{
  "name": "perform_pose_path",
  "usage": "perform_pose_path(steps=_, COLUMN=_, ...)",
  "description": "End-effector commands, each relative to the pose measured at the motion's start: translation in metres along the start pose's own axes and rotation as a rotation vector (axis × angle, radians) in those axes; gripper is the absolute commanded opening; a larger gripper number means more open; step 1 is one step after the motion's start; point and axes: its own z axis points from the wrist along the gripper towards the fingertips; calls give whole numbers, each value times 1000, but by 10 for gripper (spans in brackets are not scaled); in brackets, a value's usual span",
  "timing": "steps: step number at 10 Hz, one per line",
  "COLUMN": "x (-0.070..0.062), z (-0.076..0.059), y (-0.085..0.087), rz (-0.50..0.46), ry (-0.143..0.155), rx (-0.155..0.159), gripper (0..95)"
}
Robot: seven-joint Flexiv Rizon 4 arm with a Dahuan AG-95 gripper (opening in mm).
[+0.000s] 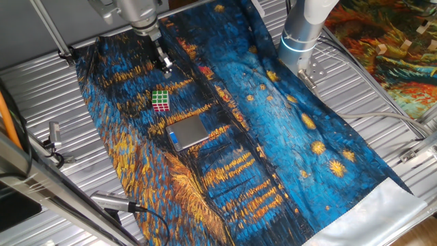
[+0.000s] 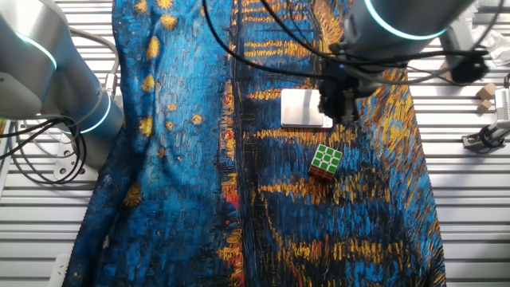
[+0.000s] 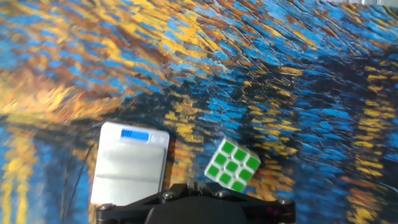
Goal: Place the block on the scale
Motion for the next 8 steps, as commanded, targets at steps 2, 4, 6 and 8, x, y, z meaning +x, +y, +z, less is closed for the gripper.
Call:
perform_pose_path(steps=2, x=7, z=4, y=5, rz=5, ry=1, rx=0, gripper=0)
perform_pose_path(steps=4, x=10, z=6, y=7, rz=2, ry=3, rx=0, gripper=0)
perform_pose_path(steps=6, x=10, z=7, y=7, rz=-11, ry=1, rx=-1, gripper=0)
perform_pose_path(steps=8, x=10, z=7, y=7, rz=-6, ry=-3, rx=-1, gripper=0)
